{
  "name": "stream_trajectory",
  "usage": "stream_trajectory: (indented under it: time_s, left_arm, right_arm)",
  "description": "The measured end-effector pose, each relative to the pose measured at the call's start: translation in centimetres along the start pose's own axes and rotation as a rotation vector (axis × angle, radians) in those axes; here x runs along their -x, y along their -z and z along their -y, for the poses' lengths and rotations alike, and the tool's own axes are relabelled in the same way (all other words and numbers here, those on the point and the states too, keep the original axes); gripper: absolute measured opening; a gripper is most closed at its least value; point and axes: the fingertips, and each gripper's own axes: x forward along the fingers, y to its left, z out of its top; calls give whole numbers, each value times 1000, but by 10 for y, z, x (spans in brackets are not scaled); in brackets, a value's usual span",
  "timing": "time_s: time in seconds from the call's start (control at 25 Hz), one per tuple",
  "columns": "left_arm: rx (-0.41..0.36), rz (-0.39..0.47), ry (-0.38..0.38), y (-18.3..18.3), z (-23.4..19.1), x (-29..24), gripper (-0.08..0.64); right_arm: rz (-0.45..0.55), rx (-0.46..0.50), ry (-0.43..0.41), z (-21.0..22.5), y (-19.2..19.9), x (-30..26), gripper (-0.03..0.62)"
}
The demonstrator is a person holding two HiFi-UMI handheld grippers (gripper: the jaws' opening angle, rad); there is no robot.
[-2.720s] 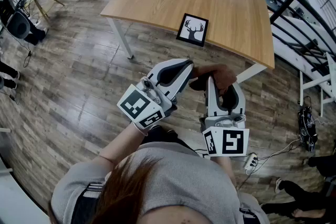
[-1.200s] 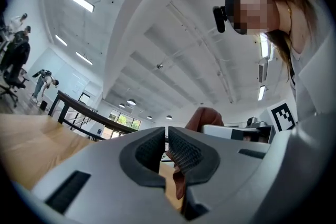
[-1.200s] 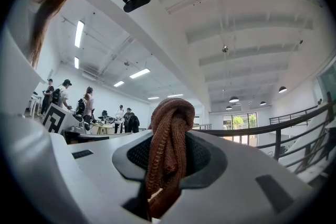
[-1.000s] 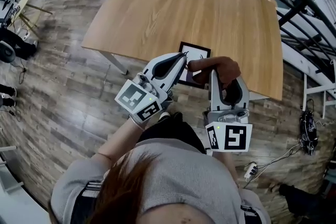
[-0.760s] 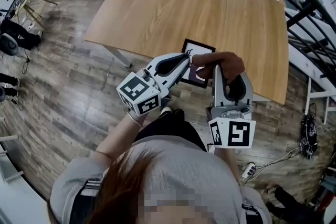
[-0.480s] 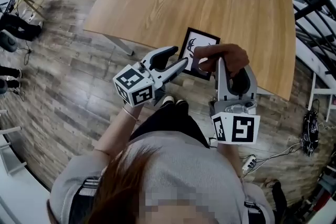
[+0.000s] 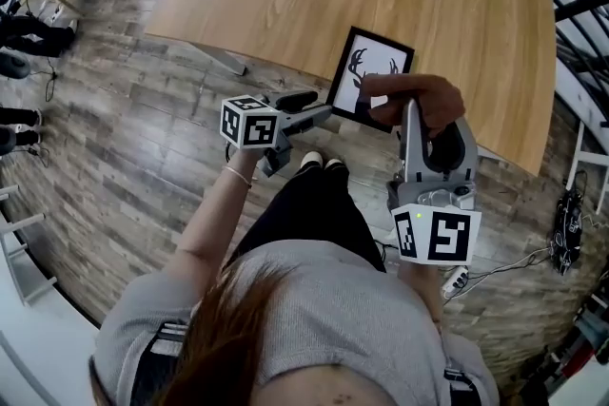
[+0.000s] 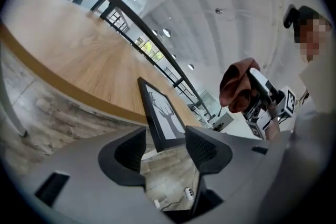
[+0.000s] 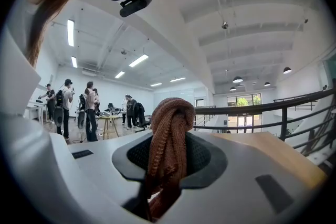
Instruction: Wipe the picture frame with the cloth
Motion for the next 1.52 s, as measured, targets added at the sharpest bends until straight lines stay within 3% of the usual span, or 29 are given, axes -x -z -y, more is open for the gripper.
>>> stream_trajectory:
  time_s: [0.16,0.4,0.64,1.12,1.32,1.52]
  left_arm:
    - [122,-25,100,2,-14,-13,216]
    - [158,-117,206,8,-11,-32,216]
    - [214,-132,286,5,-12,-48,216]
    - [258,-231,399,13,3,-69,210]
    - [277,-207,439,9,7,-68,96]
    - [420,-168,511,6,21,-68,63]
  right_arm:
    - [-31,-9,8,3,13,-1,133]
    - [-55,-18,24,7,24,-2,133]
    - [-63,-16,26,5,27,-4,133]
    - [-76,-19,44,9,30,-3,133]
    - [-80,-22,43,7,30,-2,133]
    - [-78,-26,39,7,31,-1,133]
